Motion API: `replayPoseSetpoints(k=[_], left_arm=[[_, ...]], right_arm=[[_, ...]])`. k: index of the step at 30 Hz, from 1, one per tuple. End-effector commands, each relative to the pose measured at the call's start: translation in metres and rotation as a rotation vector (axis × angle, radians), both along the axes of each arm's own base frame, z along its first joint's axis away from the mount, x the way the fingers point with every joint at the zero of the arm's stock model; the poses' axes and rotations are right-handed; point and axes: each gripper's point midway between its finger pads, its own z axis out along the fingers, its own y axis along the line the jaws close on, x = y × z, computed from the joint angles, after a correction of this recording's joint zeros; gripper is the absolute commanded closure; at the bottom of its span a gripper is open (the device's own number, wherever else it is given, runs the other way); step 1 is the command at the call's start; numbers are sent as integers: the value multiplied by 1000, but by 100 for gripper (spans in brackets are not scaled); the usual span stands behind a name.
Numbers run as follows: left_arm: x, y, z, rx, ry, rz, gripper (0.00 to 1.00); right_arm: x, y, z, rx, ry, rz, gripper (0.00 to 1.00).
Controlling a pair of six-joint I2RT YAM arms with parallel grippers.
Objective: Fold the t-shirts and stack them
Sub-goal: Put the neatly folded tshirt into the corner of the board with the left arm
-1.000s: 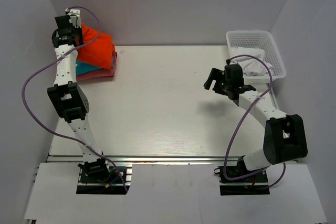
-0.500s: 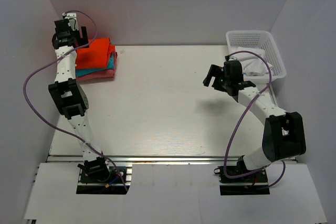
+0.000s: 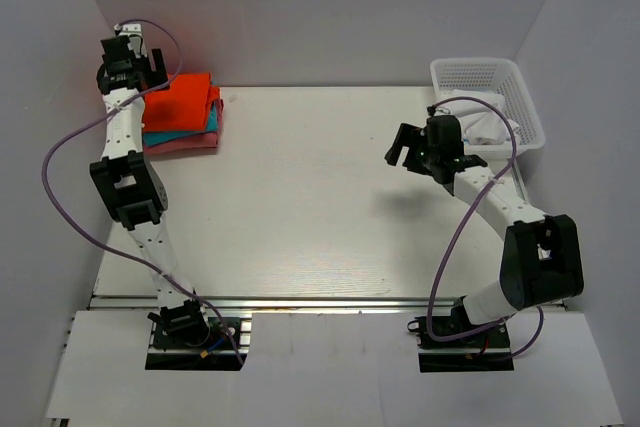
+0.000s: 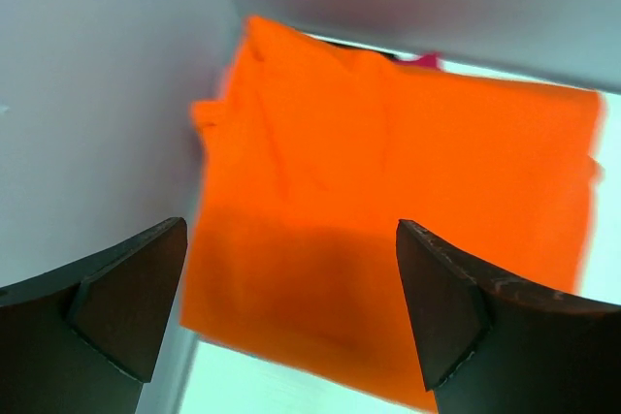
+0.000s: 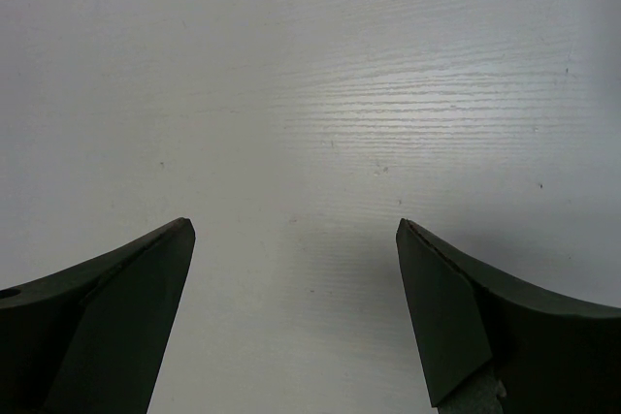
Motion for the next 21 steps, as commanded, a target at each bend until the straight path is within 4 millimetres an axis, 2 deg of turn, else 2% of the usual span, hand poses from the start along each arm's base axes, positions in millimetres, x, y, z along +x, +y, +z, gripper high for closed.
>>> replayPoseSetpoints(k=[1,3,4,5,6,7,8,9,10,11,12,13,14,15,17,18,19,20,21], left_arm=[[-20,-40,69,-70,-121,-117,1],[-27,-55,70,-139,-127,-159,1],[-33,-69,55,-195,-98,-204,1],[-40,-81,71,-206,-138,-230,1],[-43,-98,72,-249,-147,-267,1],[-51,-107,51,-278,-112,-265,1],[-55,-117,53,-287,-124,-276,1],[-70,-137,45,-301,-106,-293,1],[-77,-148,43,-324,-115,-282,1],[-80,-160,49,-318,-157,-297,1],[-86,-184,48,-323,-164,-335,1],[-104,-198,39,-344,-159,-349,1],[-106,-210,44,-338,-209,-388,1],[-119,-232,20,-350,-167,-426,1],[-134,-253,17,-360,-164,-452,1],[-139,-258,5,-347,-145,-437,1],[-146,-281,-4,-342,-120,-470,1],[-152,-290,-8,-335,-108,-478,1],[-161,-297,-28,-334,-66,-470,1]], right_arm=[[-1,7,27,36,-97,43,10],[-5,7,32,45,-121,49,10],[-8,7,31,49,-131,50,10],[-8,6,32,50,-142,49,10],[-13,4,29,51,-136,48,10],[-16,3,27,49,-135,48,10],[-14,3,32,56,-161,48,10],[-17,2,27,54,-151,46,10],[-21,2,26,54,-154,51,10],[-22,2,24,53,-150,51,10],[-25,0,20,53,-141,46,10],[-30,1,16,53,-134,58,10],[-34,1,10,55,-119,60,10],[-36,1,11,53,-129,64,10],[-43,2,11,61,-140,85,10],[-46,2,7,63,-135,84,10],[-51,0,7,66,-145,86,10],[-53,2,9,73,-155,94,10],[-59,1,-1,68,-144,97,10]])
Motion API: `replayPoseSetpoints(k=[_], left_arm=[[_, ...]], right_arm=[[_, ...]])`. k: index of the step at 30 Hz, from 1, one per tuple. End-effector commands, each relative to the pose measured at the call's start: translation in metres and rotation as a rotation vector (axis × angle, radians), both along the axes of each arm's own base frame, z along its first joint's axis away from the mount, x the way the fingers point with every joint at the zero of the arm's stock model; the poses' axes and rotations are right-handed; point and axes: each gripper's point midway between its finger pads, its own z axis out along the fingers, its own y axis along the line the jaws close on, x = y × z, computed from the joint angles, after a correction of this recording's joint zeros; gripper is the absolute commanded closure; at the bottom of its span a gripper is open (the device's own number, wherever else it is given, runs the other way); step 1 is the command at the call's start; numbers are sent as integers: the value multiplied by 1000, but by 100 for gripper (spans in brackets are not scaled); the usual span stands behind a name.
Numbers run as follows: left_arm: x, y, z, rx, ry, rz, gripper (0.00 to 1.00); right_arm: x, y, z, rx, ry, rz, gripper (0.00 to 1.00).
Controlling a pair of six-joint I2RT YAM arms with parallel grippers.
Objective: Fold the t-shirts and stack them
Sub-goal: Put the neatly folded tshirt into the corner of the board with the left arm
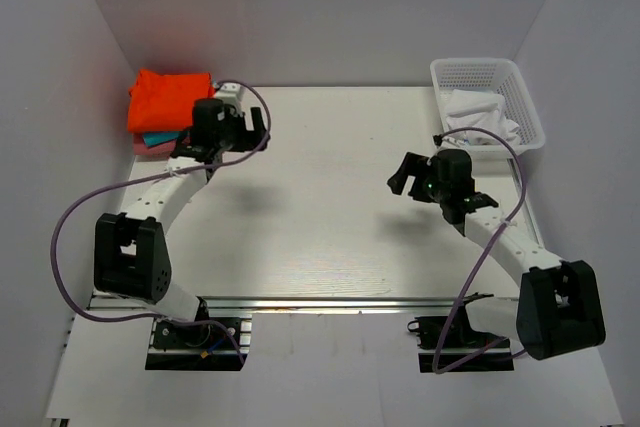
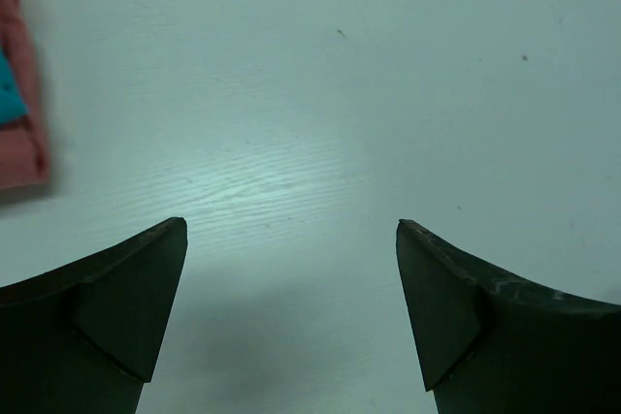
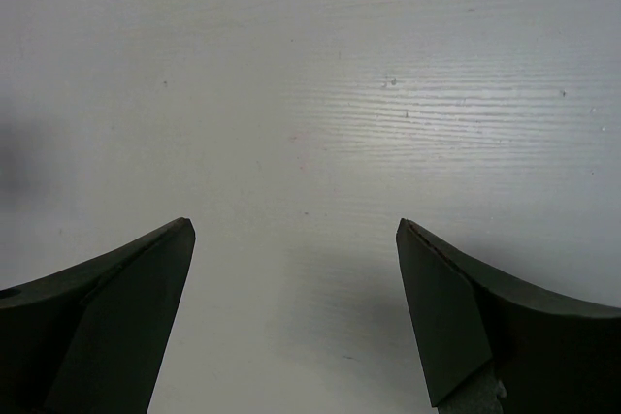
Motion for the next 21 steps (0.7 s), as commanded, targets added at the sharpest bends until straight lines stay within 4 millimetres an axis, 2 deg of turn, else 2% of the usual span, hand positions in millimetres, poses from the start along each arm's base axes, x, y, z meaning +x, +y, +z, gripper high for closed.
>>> replayPoseSetpoints(k=[1,2,3,4,5,7,8,9,10,11,12,13,14,15,16,19,21], left_arm=[[-17,-35,-1,-2,-41,-25,1],[-23,-42,-11,12,-22,-33,1],[-34,-48,-24,26,-4,-43,1],[-47,-65,-23,35,-10,-81,1],[-58,-66,-36,43,16,-59,1],[-74,-83,-41,36,12,-96,1],[-89,-100,-39,15,4,-137,1],[-102,-101,-58,8,39,-130,1],[-108,-107,-63,1,39,-139,1],[-121,-112,-74,12,58,-143,1],[-127,-116,-78,11,69,-145,1],[-130,-120,-73,9,55,-156,1],[-133,-118,-80,26,61,-133,1],[-141,-123,-80,34,56,-150,1],[-143,-125,-75,30,41,-152,1],[-147,-123,-77,61,30,-129,1],[-154,-129,-70,57,15,-149,1]], right_arm=[[-3,2,12,24,-87,30,10],[-3,3,22,37,-124,31,10],[-7,2,15,32,-114,32,10],[-12,1,14,35,-116,32,10],[-13,1,16,36,-125,35,10],[-19,-3,9,33,-118,26,10],[-23,-3,4,33,-113,26,10],[-23,-4,6,39,-123,16,10],[-24,-3,7,49,-134,17,10],[-29,-3,-1,55,-114,21,10],[-30,-3,3,67,-135,21,10],[-31,-1,6,77,-146,24,10],[-36,-1,0,83,-139,34,10],[-37,0,3,87,-152,39,10],[-38,3,6,98,-173,56,10],[-42,4,10,111,-198,70,10],[-43,4,9,107,-200,76,10]])
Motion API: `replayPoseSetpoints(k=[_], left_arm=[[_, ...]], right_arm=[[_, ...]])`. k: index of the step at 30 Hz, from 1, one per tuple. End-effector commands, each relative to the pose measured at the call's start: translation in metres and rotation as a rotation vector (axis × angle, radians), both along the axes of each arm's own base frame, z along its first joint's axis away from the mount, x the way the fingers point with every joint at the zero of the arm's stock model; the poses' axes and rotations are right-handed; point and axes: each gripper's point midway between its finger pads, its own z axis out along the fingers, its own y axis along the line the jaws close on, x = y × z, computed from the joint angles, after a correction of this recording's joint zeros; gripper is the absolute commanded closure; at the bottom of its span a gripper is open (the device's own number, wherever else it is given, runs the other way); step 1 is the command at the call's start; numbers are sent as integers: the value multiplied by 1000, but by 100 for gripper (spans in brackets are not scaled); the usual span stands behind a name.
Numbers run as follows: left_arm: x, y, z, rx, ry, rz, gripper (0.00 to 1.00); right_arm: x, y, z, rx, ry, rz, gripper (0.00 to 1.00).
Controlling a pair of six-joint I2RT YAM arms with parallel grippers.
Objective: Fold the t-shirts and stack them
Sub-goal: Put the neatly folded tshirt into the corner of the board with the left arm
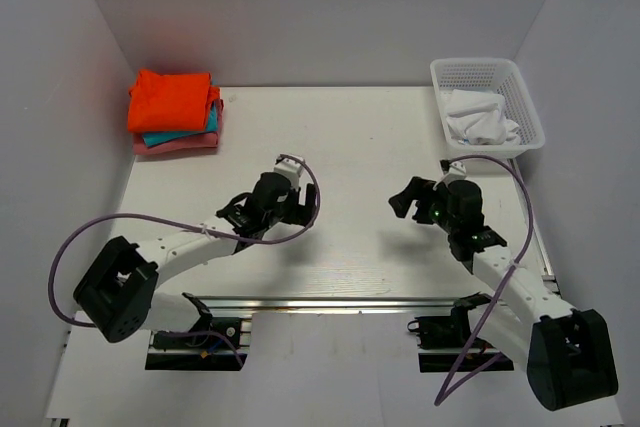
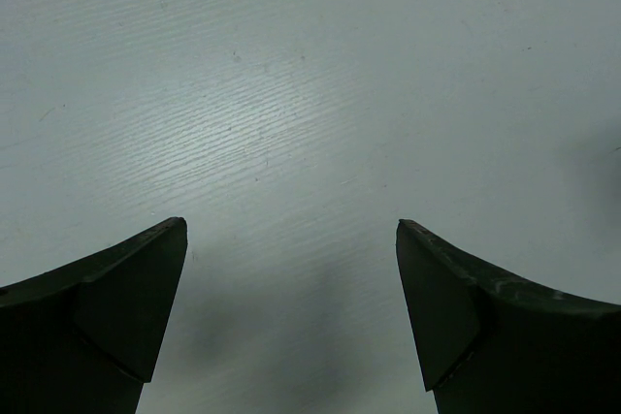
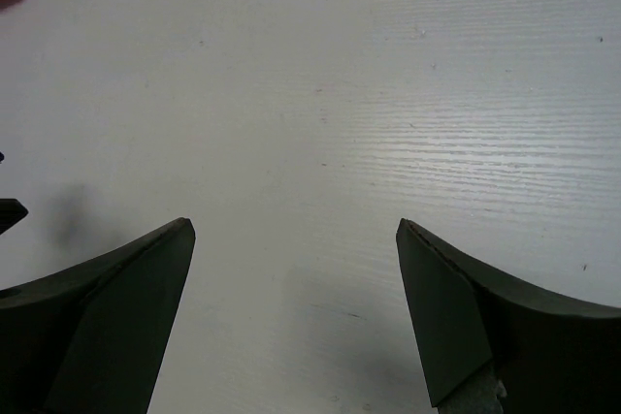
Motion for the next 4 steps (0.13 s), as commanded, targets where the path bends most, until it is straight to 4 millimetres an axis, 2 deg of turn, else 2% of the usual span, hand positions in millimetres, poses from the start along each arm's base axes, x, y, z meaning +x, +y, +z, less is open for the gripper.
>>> replayPoseSetpoints(k=[1,2,4], left_arm=[[2,3,21,-26,-75,55,1],[1,-1,28,-45,-93,43,1],[-3,-2,27,-42,-97,39,1]], right_arm=[[6,7,21,36,-94,28,10],[7,5,22,36,-97,20,10],[5,7,22,46,-103,30,10]])
